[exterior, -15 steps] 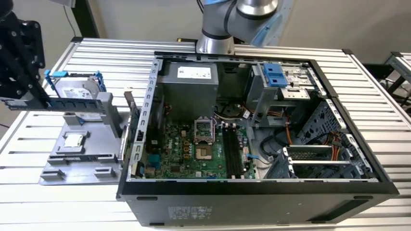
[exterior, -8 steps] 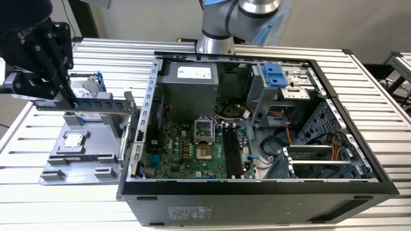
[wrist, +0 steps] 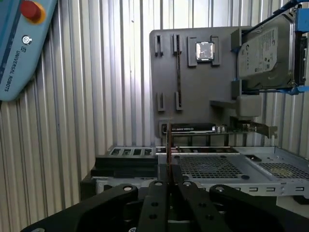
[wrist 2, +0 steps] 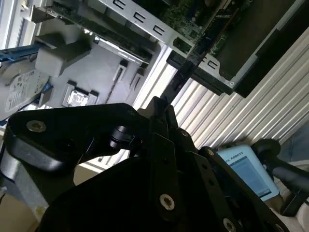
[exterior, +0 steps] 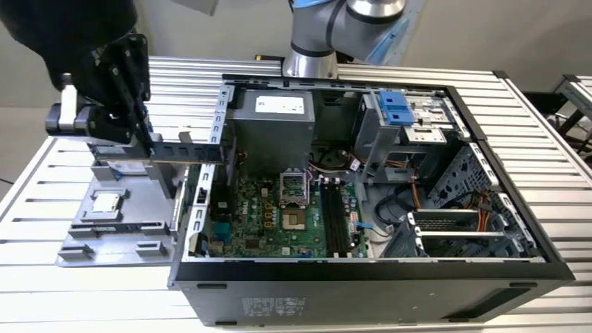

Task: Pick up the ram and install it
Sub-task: 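Pick up the ram and move it above insertion slot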

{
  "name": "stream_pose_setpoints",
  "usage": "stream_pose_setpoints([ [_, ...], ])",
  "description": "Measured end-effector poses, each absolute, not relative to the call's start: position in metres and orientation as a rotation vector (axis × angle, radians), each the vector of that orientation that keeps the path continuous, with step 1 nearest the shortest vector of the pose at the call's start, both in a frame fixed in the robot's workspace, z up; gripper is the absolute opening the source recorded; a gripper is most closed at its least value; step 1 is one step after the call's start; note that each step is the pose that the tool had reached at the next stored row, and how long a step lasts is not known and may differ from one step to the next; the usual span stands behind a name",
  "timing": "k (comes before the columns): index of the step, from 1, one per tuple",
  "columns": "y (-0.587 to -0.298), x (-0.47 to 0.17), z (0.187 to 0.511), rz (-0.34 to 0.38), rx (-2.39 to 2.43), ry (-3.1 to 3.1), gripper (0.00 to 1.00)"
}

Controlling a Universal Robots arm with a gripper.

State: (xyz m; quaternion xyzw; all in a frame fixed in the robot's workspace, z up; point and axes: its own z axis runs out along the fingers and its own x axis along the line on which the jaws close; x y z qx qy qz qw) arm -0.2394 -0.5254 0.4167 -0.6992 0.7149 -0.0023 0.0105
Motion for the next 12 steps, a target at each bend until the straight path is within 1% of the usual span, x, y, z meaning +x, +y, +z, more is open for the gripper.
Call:
stream_pose_setpoints([
  [12,-0.525,-0.185,0.417,-0.007,-2.182,2.231,0.0],
])
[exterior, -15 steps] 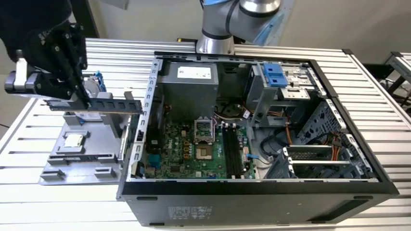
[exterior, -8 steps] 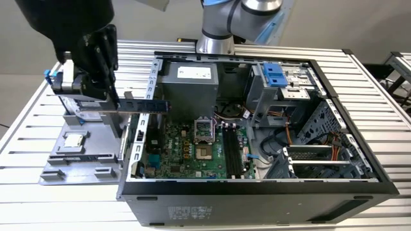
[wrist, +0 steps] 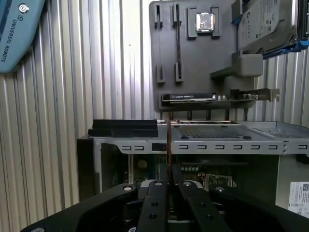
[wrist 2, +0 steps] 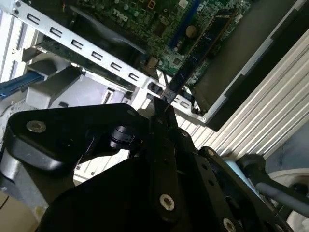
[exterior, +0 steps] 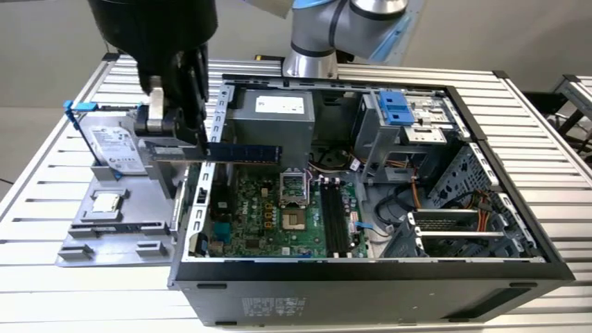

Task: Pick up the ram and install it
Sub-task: 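Pick up the ram and move it above insertion slot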

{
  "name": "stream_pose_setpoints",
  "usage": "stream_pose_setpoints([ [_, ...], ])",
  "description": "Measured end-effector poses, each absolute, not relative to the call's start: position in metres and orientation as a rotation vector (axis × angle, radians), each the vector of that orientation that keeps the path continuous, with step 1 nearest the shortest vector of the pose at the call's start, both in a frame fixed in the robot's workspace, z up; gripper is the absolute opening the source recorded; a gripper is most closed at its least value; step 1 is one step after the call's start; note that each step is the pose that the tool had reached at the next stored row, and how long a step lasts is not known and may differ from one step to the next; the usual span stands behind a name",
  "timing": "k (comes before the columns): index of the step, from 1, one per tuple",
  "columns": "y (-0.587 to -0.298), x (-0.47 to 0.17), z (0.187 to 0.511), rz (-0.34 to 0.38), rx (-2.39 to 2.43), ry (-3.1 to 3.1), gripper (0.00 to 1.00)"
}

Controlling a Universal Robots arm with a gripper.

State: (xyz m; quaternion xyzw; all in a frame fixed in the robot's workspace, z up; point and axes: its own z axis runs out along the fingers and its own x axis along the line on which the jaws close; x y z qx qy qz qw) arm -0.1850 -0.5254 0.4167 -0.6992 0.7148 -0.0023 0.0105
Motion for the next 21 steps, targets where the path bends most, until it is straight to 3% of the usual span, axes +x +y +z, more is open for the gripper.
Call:
stream_pose_setpoints([
  [21,-0.526,-0.089,0.417,-0.007,-2.182,2.231,0.0],
])
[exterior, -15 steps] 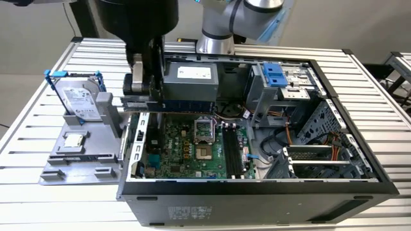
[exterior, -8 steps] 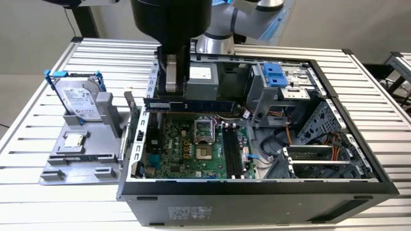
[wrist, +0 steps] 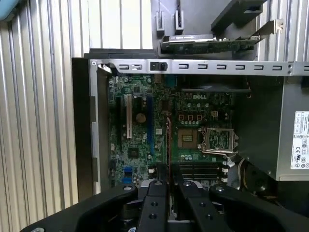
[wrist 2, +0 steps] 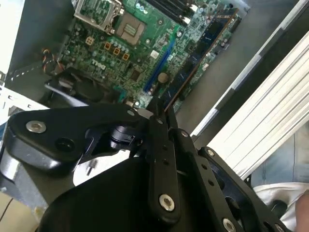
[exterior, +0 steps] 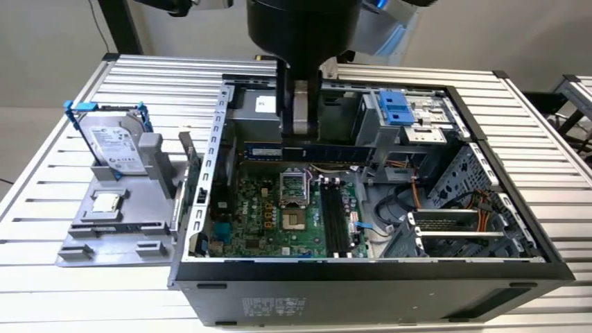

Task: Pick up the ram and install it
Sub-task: 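Pick up the ram and move it above insertion slot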

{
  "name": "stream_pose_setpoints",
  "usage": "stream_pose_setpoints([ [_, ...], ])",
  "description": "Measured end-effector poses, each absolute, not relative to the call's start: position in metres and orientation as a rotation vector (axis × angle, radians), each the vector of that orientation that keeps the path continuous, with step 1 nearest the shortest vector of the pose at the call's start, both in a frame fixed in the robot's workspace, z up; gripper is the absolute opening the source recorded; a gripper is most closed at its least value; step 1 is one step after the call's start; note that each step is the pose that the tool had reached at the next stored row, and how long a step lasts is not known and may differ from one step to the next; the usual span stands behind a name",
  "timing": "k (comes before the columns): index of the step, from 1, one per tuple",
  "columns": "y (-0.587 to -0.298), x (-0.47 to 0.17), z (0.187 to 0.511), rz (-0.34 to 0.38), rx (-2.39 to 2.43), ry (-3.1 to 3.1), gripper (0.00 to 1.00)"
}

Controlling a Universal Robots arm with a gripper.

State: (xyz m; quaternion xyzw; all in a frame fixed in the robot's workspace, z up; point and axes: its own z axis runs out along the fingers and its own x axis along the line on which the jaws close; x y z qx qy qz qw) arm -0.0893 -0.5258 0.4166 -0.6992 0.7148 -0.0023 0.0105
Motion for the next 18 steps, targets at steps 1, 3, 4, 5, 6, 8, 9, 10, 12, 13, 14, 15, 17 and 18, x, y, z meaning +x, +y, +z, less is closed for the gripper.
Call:
stream_pose_setpoints([
  [1,-0.526,-0.085,0.417,-0.007,-2.182,2.231,0.0],
  [3,-0.526,-0.076,0.417,-0.007,-2.182,2.231,0.0],
  [4,-0.526,-0.071,0.417,-0.007,-2.182,2.231,0.0],
  [5,-0.526,-0.067,0.417,-0.007,-2.182,2.231,0.0],
  [6,-0.526,-0.062,0.417,-0.007,-2.182,2.231,0.0],
  [8,-0.526,-0.053,0.417,-0.007,-2.182,2.231,0.0],
  [9,-0.526,-0.049,0.417,-0.007,-2.182,2.231,0.0],
  [10,-0.526,-0.044,0.417,-0.007,-2.182,2.231,0.0],
  [12,-0.526,-0.035,0.417,-0.007,-2.182,2.231,0.0],
  [13,-0.526,-0.03,0.417,-0.007,-2.182,2.231,0.0],
  [14,-0.526,-0.026,0.417,-0.007,-2.182,2.231,0.0],
  [15,-0.526,-0.021,0.417,-0.007,-2.182,2.231,0.0],
  [17,-0.527,-0.012,0.417,-0.007,-2.182,2.231,0.0],
  [18,-0.527,-0.008,0.417,-0.007,-2.182,2.231,0.0],
])
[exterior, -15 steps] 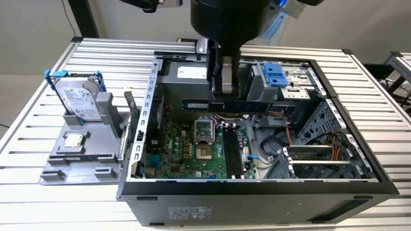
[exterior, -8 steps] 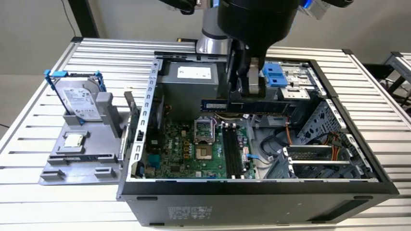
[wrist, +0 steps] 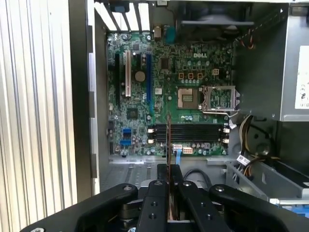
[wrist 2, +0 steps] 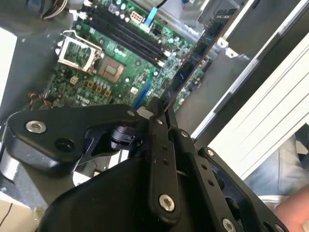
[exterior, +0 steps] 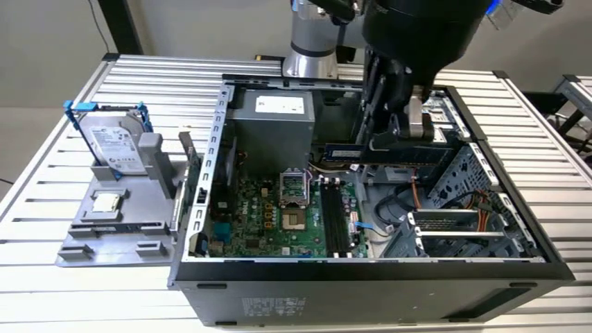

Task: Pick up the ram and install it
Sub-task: 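Pick up the ram and move it above insertion slot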

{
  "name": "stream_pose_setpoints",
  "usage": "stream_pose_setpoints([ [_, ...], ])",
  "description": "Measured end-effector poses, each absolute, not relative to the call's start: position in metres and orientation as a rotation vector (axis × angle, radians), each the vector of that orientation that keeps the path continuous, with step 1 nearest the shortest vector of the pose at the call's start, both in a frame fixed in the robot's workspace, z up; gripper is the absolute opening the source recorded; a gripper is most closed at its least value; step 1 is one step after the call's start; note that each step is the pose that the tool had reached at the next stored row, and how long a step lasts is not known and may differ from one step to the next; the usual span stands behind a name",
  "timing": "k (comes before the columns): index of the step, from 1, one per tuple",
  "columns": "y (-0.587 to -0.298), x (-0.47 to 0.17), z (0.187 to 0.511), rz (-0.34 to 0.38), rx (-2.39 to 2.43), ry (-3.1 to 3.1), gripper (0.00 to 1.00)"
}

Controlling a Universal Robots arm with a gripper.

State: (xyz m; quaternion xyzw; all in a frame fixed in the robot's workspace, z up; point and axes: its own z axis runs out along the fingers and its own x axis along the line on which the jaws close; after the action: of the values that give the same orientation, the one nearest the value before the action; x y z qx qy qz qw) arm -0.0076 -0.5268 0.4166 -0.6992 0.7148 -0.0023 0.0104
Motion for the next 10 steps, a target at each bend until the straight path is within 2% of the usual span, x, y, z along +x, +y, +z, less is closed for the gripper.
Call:
stream_pose_setpoints([
  [4,-0.527,0.002,0.417,-0.007,-2.182,2.231,0.0],
  [10,-0.501,0.002,0.416,-0.007,-2.182,2.231,0.0],
])
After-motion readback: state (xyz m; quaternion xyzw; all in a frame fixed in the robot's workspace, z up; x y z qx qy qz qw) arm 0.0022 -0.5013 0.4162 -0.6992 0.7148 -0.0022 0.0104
